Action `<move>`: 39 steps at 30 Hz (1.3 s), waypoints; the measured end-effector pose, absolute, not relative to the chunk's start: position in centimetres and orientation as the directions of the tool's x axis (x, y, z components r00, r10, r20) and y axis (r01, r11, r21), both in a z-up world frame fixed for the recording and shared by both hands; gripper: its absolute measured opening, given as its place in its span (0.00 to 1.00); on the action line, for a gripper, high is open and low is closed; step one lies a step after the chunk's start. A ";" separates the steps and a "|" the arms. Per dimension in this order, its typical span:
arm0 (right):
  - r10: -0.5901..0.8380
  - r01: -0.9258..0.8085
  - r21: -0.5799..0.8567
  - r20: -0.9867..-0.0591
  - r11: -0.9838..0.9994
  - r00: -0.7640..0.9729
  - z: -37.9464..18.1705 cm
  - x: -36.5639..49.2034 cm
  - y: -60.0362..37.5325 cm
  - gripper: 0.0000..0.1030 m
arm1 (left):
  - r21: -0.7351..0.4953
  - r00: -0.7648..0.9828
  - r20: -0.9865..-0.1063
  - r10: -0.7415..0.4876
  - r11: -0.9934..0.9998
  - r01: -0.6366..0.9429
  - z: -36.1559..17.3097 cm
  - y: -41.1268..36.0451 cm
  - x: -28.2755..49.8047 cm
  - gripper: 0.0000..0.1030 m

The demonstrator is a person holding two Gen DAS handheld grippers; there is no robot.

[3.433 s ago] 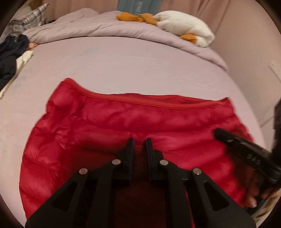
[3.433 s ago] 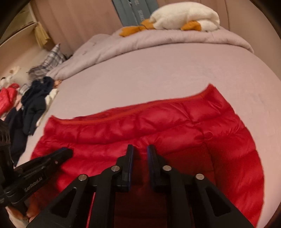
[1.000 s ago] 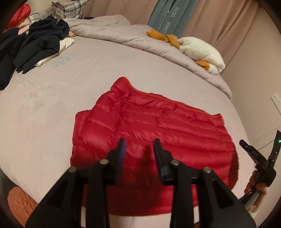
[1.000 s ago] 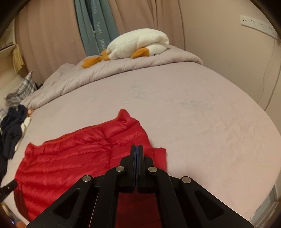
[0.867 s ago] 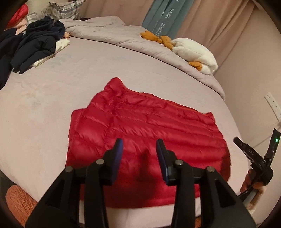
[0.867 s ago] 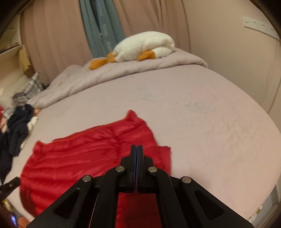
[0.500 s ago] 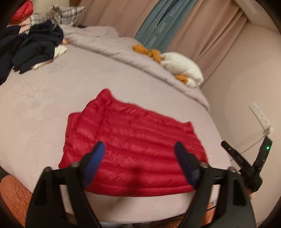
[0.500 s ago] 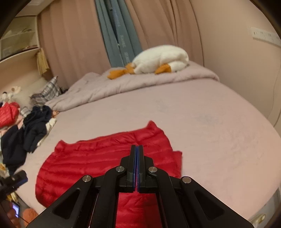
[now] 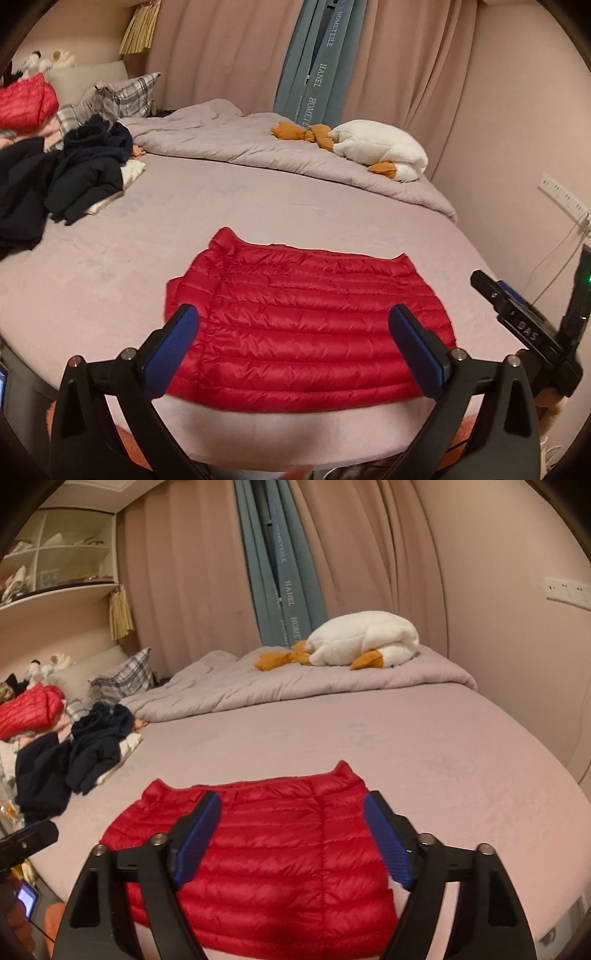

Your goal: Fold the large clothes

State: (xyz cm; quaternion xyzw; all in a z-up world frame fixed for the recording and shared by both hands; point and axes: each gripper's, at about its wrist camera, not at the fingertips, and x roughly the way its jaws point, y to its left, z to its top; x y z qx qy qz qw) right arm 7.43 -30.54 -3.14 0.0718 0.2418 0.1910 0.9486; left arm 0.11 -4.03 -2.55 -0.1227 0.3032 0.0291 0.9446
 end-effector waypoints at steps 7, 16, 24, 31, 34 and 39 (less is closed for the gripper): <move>0.438 -0.379 0.221 -0.403 0.899 0.804 -2.6 6.3 -30.1 0.95 | -0.166 0.831 -0.555 0.036 0.974 -0.153 -1.6 -4.3 -0.7 1.00; 0.480 -0.440 0.193 -0.390 0.877 0.786 -2.2 5.0 -28.7 0.96 | -0.203 0.837 -0.547 -0.009 0.972 -0.122 -1.6 -4.6 -0.8 1.00; 0.479 -0.446 0.179 -0.416 0.877 0.773 -2.6 5.2 -27.7 0.96 | -0.209 0.826 -0.563 -0.004 0.968 -0.138 -2.3 -4.7 0.2 1.00; 0.461 -0.427 0.181 -0.441 0.886 0.770 -2.7 5.3 -27.8 0.96 | -0.208 0.808 -0.589 -0.007 0.968 -0.143 -3.3 -5.2 1.4 1.00; 0.454 -0.416 0.185 -0.445 0.890 0.772 -2.7 5.4 -28.1 0.96 | -0.210 0.796 -0.605 -0.017 0.968 -0.139 -3.7 -5.4 1.9 1.00; 0.445 -0.408 0.184 -0.466 0.894 0.764 -2.8 5.6 -28.1 0.96 | -0.203 0.783 -0.622 -0.016 0.969 -0.142 -4.2 -5.6 2.4 1.00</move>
